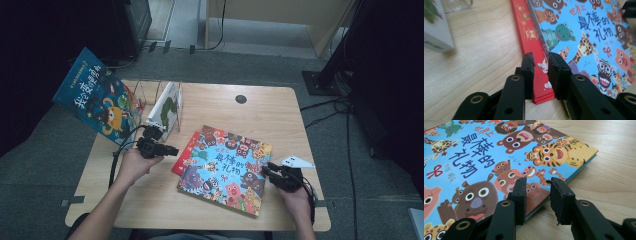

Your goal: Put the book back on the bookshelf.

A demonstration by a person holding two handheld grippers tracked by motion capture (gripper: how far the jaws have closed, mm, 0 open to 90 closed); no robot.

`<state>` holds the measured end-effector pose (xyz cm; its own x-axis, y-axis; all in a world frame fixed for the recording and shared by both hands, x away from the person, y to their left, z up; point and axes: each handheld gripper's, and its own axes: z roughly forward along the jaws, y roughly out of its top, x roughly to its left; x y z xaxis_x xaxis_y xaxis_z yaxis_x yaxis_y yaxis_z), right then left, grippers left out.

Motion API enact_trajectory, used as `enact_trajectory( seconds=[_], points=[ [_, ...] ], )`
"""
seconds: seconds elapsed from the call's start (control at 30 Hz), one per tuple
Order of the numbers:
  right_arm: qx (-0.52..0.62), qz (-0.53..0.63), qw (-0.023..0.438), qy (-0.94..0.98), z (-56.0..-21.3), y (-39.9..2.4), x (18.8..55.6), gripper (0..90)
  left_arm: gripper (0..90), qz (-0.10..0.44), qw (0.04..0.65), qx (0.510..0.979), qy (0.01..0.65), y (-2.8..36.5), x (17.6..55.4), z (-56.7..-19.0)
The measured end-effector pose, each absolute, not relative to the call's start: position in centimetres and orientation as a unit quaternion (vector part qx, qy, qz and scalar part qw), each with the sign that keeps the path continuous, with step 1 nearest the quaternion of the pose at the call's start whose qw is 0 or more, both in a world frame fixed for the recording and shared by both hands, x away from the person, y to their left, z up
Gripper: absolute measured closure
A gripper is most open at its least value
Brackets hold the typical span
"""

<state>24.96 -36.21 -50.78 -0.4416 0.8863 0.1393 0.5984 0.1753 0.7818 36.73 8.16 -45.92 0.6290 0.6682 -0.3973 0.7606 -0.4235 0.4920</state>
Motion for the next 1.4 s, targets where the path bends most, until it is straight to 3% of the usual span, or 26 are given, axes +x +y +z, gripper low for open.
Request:
enact_trajectory(
  seconds=[0.23, 0.4, 0.7, 1.4],
  points=[
    [0.511, 0.398, 0.189, 0.738, -50.7, -36.7, 24.8, 70.7, 81.9, -0.085, 0.31, 0.847, 0.422, 7.3, 36.6, -47.7],
    [0.521, 0.387, 0.189, 0.737, -50.7, -36.9, 24.8, 80.5, 86.9, -0.077, 0.308, 0.856, 0.409, 6.5, 36.3, -48.1],
    [0.535, 0.388, 0.163, 0.733, -51.0, -36.9, 25.0, 88.9, 87.0, -0.087, 0.314, 0.851, 0.411, 5.5, 35.9, -49.0],
    [0.519, 0.392, 0.147, 0.745, -51.0, -35.0, 27.7, 90.0, 89.9, -0.086, 0.32, 0.839, 0.432, 7.7, 33.5, -49.2]
  ],
)
